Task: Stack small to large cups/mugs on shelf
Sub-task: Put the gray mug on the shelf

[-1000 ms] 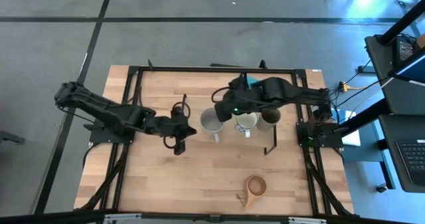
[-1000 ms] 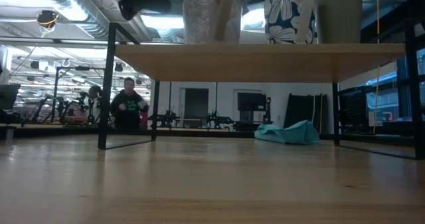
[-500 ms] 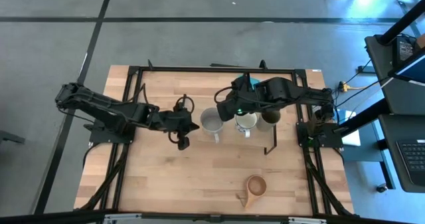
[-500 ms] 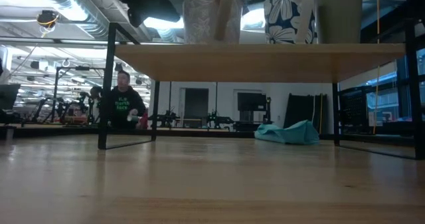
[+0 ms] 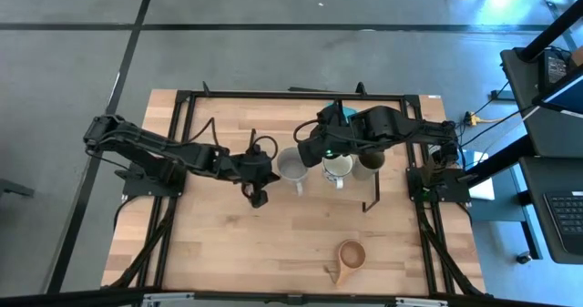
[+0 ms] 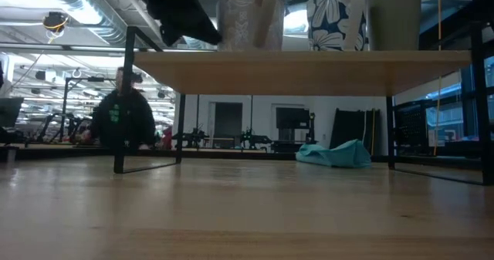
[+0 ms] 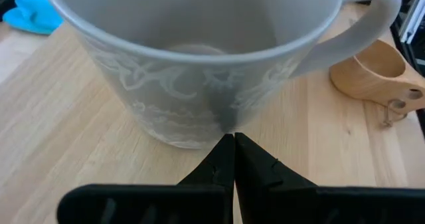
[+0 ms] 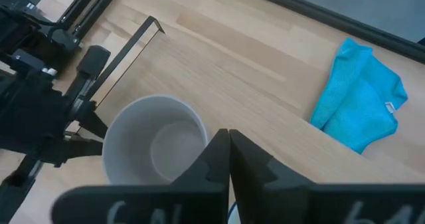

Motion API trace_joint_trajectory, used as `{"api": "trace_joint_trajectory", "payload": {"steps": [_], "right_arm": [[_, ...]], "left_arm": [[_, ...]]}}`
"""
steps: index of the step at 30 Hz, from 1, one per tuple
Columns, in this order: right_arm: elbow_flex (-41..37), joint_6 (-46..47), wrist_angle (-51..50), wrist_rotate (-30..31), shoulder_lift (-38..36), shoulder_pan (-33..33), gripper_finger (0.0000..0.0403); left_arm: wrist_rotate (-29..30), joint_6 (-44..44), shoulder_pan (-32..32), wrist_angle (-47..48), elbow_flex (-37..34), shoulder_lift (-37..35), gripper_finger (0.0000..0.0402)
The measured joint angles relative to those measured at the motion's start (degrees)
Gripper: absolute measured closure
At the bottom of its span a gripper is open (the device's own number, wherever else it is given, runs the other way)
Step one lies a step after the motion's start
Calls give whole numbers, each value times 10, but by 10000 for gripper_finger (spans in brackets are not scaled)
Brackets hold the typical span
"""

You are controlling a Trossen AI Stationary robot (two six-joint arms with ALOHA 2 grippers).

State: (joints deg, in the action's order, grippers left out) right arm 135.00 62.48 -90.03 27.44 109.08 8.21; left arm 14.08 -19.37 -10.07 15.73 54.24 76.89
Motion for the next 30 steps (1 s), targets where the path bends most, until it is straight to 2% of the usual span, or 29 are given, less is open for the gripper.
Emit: {"api": "trace_joint_trajectory", "payload": {"steps": [5,9,22,30], "right_arm": [[0,-1,0,0,0,0,391],[0,-4,0,0,0,0,399],[0,-3,0,8,0,0,396],[0,-2,0,11,0,0,391]], "left_arm": [[34,-13,0,3,0,-9,401],[38,-14,8,9,0,-8,401],[32,-3,33,11,0,-7,401],[-1,6,45,-3,0,-7,401]]}}
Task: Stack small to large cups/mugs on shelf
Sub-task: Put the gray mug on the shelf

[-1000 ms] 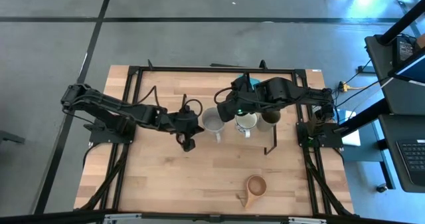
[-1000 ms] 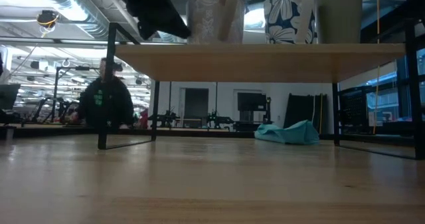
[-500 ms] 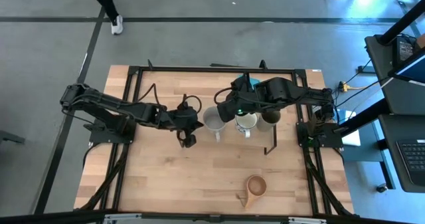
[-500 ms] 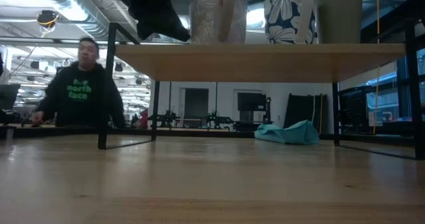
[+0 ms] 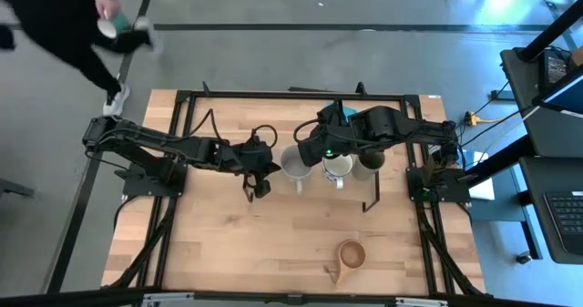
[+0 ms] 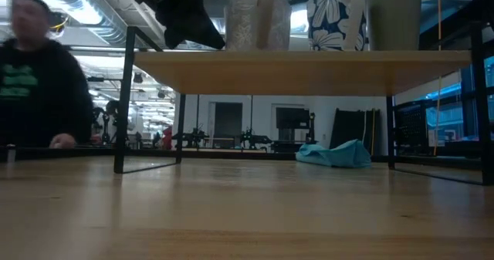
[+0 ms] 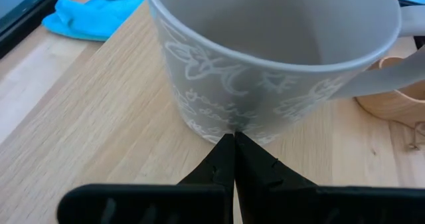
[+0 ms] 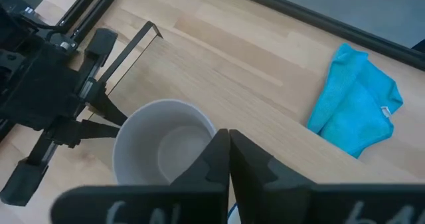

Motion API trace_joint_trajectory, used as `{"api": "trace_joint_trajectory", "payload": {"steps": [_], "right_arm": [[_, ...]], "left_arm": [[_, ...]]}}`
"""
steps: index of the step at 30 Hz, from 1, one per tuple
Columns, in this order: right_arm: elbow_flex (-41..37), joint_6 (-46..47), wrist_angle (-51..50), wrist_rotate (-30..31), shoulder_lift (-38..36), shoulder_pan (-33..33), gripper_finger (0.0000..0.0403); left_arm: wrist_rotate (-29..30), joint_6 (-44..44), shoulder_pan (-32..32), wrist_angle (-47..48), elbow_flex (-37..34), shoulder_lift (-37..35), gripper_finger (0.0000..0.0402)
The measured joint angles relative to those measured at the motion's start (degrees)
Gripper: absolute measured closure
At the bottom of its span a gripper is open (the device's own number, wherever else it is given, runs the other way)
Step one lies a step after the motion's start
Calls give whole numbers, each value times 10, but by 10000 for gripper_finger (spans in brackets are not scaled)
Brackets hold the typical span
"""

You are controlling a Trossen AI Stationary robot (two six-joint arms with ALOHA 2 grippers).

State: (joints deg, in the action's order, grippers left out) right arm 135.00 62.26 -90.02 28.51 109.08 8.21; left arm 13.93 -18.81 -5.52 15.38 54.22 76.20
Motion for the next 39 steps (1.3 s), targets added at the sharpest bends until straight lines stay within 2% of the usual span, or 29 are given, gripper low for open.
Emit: {"api": "trace_joint_trajectory", "payload": {"steps": [19,39], "right_arm": [[0,4,0,0,0,0,395],[0,2,0,0,0,0,397]], "left_arm": [[-17,15,3,-29,0,34,401],[-33,15,21,-56,0,37,401]]}}
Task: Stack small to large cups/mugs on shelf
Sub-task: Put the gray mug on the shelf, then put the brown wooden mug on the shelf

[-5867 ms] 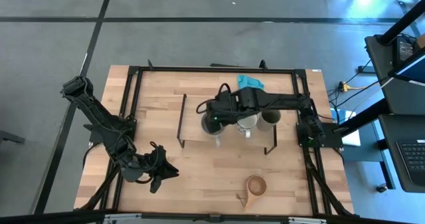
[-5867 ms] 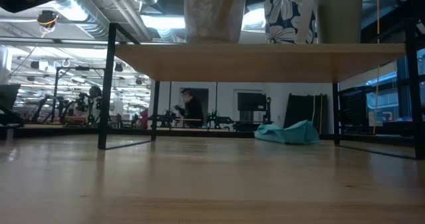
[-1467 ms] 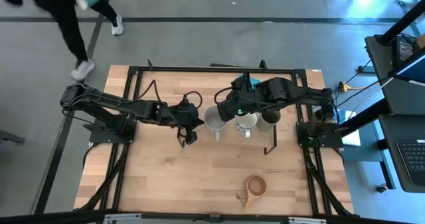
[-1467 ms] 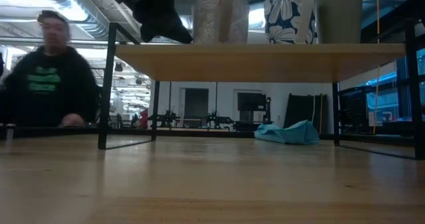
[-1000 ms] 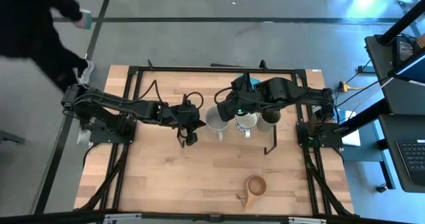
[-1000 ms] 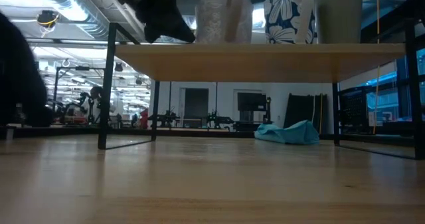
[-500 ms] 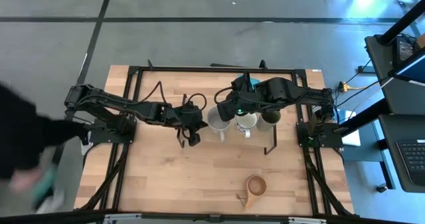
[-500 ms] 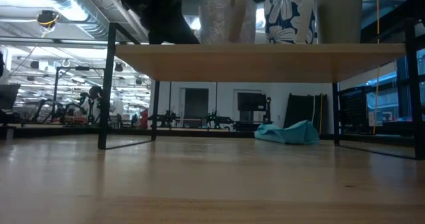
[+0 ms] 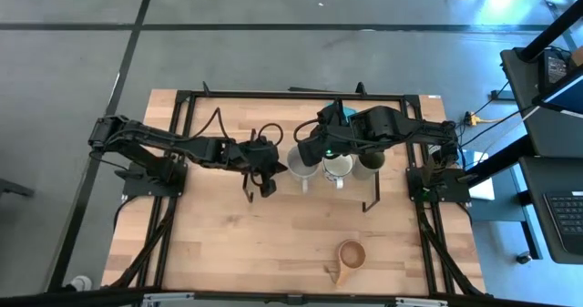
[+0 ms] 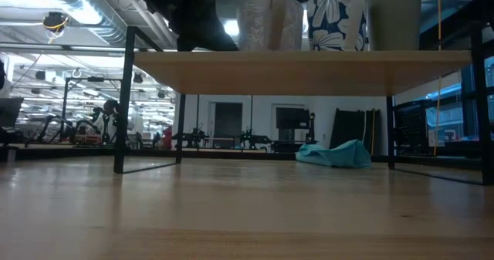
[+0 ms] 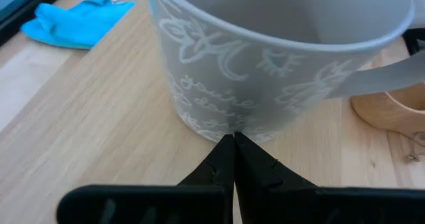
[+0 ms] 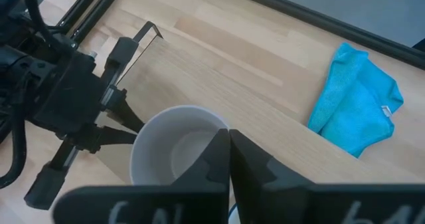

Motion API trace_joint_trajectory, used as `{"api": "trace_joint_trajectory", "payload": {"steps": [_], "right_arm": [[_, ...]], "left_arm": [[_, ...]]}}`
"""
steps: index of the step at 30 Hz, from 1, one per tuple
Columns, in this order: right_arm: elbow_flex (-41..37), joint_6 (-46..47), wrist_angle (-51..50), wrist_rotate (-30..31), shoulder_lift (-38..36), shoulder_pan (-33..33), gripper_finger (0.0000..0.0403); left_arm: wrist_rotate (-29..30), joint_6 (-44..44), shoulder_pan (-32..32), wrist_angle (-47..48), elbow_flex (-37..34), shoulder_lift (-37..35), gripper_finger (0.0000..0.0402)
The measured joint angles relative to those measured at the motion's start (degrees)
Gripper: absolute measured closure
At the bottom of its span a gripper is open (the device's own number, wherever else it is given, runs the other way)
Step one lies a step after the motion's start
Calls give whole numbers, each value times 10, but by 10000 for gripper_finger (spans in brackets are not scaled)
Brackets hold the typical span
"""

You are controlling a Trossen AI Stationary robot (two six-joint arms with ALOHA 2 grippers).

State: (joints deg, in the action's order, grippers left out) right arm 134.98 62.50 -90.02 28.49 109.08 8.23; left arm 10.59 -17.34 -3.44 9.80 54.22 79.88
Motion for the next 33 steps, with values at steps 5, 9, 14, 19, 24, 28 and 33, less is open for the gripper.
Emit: {"api": "trace_joint_trajectory", "payload": {"steps": [5,9,14,19,24,28,33], "right_arm": [[0,0,0,0,0,0,390],[0,-2,0,0,0,0,396],[0,-2,0,0,0,0,396],[0,-12,0,-3,0,0,380],[0,-45,0,-29,0,0,372],[0,-125,32,-58,0,6,371],[0,-141,60,-126,0,48,371]], "left_arm": [[-15,0,-3,0,0,0,401],[-14,-1,-7,3,0,0,401],[-10,-2,-14,30,0,0,401],[-7,-19,-31,37,0,-20,401],[-6,-32,-57,21,0,-82,401],[13,-36,-80,21,0,-136,401],[24,-36,-124,27,0,-183,401]]}}
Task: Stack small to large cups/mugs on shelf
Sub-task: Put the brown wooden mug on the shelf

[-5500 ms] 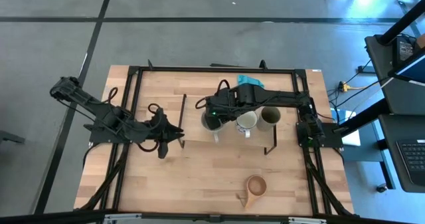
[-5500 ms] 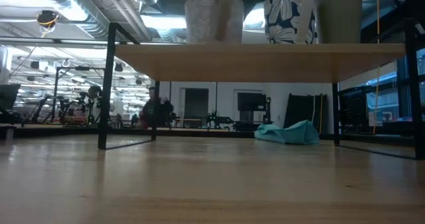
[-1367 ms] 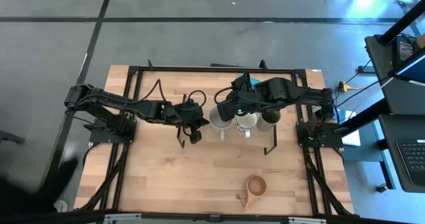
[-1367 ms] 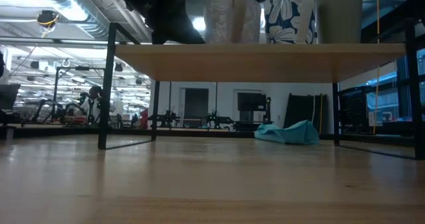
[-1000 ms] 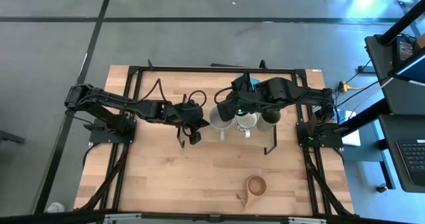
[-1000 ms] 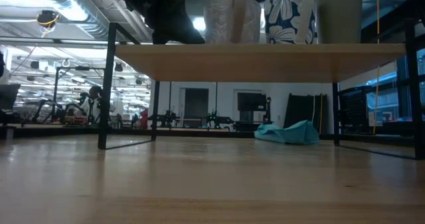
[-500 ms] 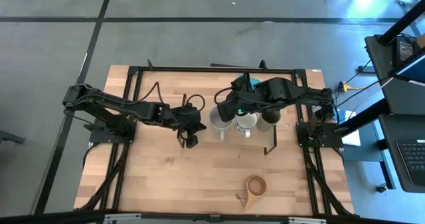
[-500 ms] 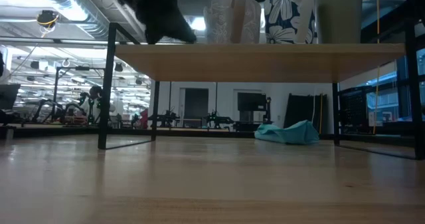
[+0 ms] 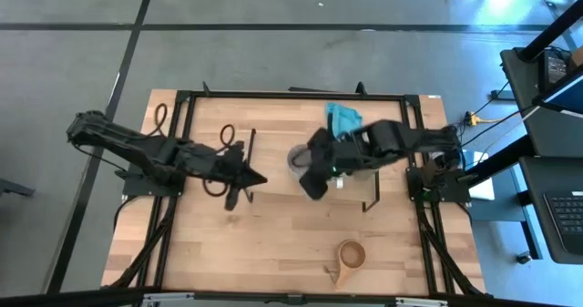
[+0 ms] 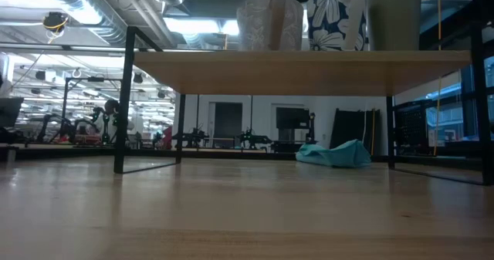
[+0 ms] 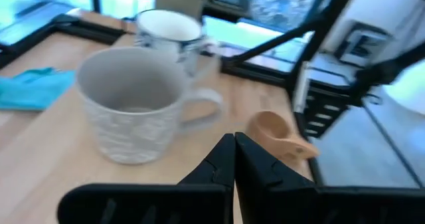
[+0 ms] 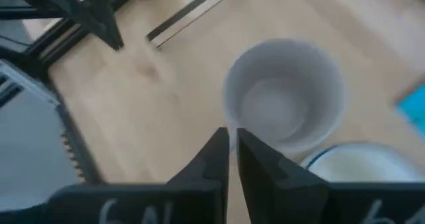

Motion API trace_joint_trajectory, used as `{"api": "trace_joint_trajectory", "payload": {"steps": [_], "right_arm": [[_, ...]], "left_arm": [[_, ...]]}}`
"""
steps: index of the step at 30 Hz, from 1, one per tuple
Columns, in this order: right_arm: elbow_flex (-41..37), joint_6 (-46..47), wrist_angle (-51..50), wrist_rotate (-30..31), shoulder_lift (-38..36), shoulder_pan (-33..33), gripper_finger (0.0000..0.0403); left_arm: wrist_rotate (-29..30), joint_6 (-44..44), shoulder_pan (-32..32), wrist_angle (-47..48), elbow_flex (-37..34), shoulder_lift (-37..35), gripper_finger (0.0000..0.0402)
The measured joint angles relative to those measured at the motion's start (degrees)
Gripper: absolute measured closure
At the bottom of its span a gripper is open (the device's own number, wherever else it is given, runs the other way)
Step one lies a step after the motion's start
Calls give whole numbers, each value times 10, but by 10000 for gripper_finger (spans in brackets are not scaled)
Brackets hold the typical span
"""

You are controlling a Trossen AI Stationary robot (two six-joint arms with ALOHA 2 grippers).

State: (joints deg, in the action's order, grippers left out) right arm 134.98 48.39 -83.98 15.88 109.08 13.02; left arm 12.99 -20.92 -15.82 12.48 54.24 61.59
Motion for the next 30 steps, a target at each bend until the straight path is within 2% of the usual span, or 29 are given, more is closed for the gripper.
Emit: {"api": "trace_joint_trajectory", "payload": {"steps": [5,12,17,21,25,30], "right_arm": [[0,69,-1,-13,0,62,370],[0,226,10,-16,0,192,370],[-11,368,35,3,1,280,370],[-23,496,19,-8,8,333,370],[-43,611,-20,-41,24,376,370],[-105,728,-20,-46,25,409,370]], "left_arm": [[7,0,-52,21,0,-19,401],[86,0,-111,27,0,-21,401],[90,0,-121,40,0,-21,401],[90,0,-120,55,0,-21,401],[90,0,-120,56,0,-21,401],[89,0,-120,57,0,-21,401]]}}
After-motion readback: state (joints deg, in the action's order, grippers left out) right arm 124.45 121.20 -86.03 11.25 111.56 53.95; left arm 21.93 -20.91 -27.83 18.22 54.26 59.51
